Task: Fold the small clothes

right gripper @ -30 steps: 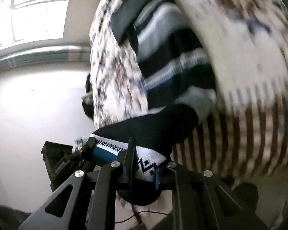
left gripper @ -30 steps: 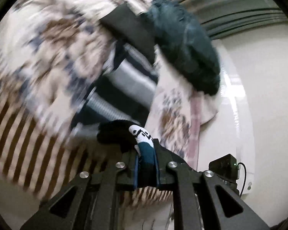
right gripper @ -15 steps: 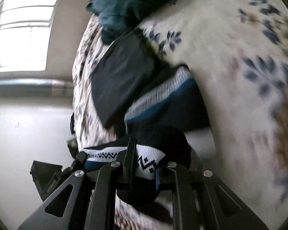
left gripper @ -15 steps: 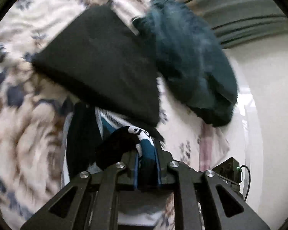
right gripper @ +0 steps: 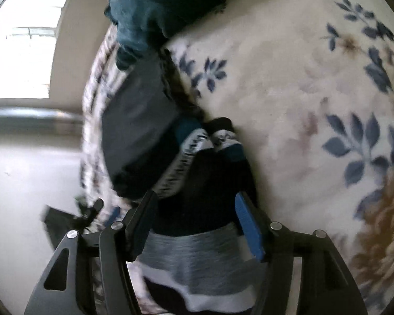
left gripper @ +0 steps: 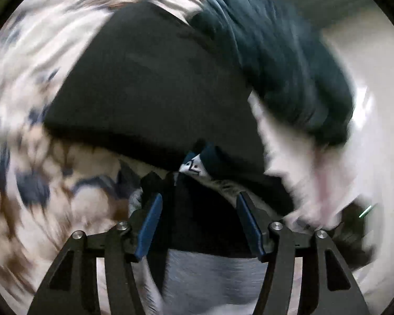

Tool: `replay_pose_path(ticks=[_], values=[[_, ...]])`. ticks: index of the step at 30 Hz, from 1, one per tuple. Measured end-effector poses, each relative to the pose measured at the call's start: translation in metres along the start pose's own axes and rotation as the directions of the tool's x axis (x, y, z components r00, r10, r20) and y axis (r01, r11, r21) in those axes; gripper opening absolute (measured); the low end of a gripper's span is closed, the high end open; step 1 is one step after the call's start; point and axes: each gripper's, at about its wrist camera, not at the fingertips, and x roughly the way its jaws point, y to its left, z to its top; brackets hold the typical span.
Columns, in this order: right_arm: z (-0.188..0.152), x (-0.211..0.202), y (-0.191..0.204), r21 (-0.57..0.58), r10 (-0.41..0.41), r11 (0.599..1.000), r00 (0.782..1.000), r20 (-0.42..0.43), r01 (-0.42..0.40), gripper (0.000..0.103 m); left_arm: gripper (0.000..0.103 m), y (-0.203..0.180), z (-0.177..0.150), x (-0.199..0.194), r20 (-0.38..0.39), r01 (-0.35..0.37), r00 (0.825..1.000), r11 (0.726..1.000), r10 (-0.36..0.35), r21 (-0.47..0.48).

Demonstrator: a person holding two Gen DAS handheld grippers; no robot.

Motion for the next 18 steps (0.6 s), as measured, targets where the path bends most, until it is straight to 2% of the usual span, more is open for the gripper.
replay_pose_path(ticks=[2, 3, 4, 5, 6, 7, 9, 11, 14, 15, 16, 17, 18], values=[[0.007, 0.015, 0.004, -0.048, -0.080, 0.996, 0.997, -0.012, 0.080, 0.064, 0.053, -0.021, 0.008, 0.023, -0.015, -0.096, 0.995, 0.985, 0.099, 0.141], [0.012, 0.023, 0.009, -0.093, -0.110, 0.990, 0.994, -0.007, 0.109, 0.063, 0.037, -0.026, 0.012, 0.028, 0.001, -0.097, 0.995, 0.981, 0.098, 0.170], [0.015, 0.028, 0.013, -0.125, -0.134, 0.983, 0.991, -0.002, 0.133, 0.056, 0.009, -0.031, 0.017, 0.031, 0.024, -0.081, 0.997, 0.979, 0.078, 0.188], [0.020, 0.033, 0.019, -0.157, -0.147, 0.977, 0.989, 0.006, 0.146, 0.045, 0.009, -0.032, 0.021, 0.032, 0.029, -0.076, 0.997, 0.979, 0.072, 0.191], [0.025, 0.037, 0.024, -0.184, -0.160, 0.970, 0.987, 0.018, 0.161, 0.015, 0.008, -0.031, 0.027, 0.032, 0.041, -0.063, 0.998, 0.982, 0.056, 0.181], [0.030, 0.041, 0.028, -0.191, -0.173, 0.966, 0.985, 0.026, 0.175, 0.012, 0.008, -0.026, 0.032, 0.032, 0.050, -0.057, 0.997, 0.986, 0.050, 0.158], [0.040, 0.043, 0.033, -0.180, -0.212, 0.959, 0.975, 0.062, 0.220, 0.012, 0.008, -0.008, 0.038, 0.037, 0.036, -0.047, 0.998, 0.995, 0.044, 0.086], [0.049, 0.047, 0.030, -0.154, -0.252, 0.953, 0.965, 0.070, 0.260, 0.012, 0.010, 0.018, 0.039, 0.042, -0.007, 0.009, 1.000, 1.000, -0.010, -0.026], [0.055, 0.053, 0.022, -0.096, -0.243, 0.966, 0.970, -0.002, 0.241, 0.013, 0.019, 0.032, 0.035, 0.031, -0.009, 0.070, 0.997, 0.992, -0.071, -0.109], [0.054, 0.046, 0.019, -0.060, -0.215, 0.975, 0.976, -0.015, 0.214, 0.015, 0.027, 0.033, 0.034, 0.026, -0.003, 0.082, 0.997, 0.989, -0.083, -0.121], [0.053, 0.039, 0.016, -0.034, -0.188, 0.982, 0.982, -0.015, 0.187, 0.021, 0.038, 0.034, 0.030, 0.023, -0.001, 0.115, 0.993, 0.984, -0.116, -0.135], [0.050, 0.032, 0.013, -0.013, -0.157, 0.987, 0.987, -0.014, 0.157, 0.027, 0.039, 0.033, 0.027, 0.025, -0.015, 0.133, 0.991, 0.982, -0.136, -0.133], [0.047, 0.027, 0.009, 0.008, -0.131, 0.991, 0.991, -0.017, 0.131, 0.040, 0.039, 0.029, 0.024, 0.028, -0.028, 0.125, 0.991, 0.986, -0.129, -0.110]])
